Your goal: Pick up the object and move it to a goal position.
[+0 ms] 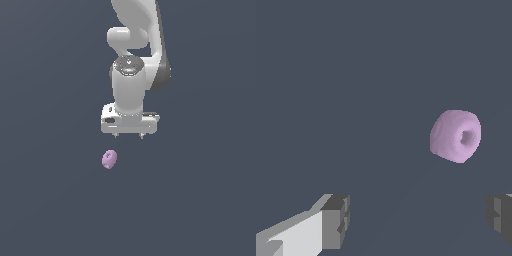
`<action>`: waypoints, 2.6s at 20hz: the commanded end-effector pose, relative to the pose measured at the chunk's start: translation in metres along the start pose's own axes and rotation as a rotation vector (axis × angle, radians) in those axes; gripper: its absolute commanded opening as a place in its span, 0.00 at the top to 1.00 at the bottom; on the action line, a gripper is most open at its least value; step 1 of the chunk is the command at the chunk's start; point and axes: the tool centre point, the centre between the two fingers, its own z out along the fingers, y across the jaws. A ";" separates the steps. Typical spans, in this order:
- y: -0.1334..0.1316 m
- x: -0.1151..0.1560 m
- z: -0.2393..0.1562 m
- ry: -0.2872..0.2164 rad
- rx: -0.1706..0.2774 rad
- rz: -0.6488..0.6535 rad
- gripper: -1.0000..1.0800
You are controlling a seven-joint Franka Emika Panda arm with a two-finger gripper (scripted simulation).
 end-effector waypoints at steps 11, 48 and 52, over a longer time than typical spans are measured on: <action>0.006 0.009 -0.018 0.038 -0.027 -0.048 0.04; 0.091 0.033 0.103 -0.008 -0.007 0.326 0.04; 0.091 0.032 0.122 -0.008 -0.007 0.328 0.04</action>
